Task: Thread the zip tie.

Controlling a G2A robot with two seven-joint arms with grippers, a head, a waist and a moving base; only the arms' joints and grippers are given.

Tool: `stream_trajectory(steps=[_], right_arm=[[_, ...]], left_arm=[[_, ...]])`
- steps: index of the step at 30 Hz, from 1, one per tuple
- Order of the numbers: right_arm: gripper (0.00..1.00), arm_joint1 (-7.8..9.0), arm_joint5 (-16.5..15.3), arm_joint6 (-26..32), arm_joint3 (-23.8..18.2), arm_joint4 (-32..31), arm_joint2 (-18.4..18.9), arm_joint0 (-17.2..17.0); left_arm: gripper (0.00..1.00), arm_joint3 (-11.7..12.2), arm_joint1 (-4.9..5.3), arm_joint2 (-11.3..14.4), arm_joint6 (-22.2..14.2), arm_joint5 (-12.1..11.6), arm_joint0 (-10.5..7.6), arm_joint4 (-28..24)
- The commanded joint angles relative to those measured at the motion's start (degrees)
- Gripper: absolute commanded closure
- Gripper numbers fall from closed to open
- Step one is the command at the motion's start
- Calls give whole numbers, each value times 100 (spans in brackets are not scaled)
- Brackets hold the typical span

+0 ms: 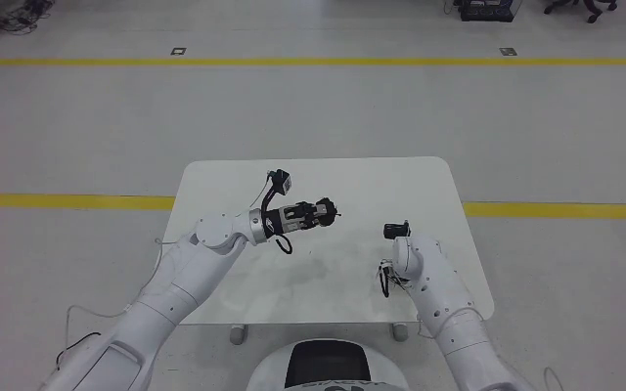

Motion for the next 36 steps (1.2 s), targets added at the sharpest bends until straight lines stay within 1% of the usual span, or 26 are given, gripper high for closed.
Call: stream_trajectory(steps=[1, 10, 23, 30, 36], right_arm=[[100, 17, -39, 6, -168, 0, 47, -101], [100, 82, -232, -154, -851, 35, 197, -554], [100, 150, -513, -729, -1560, 339, 403, -1011], [100, 182, -655, -1161, -1788, 589, 516, -1213], [100, 202, -682, -1377, -1864, 799, 598, -1272]], left_arm=[[100, 0, 0, 0, 0, 0, 0, 0], [100, 0, 0, 0, 0, 0, 0, 0], [100, 0, 0, 0, 0, 0, 0, 0], [100, 0, 0, 0, 0, 0, 0, 0], [100, 0, 0, 0, 0, 0, 0, 0]])
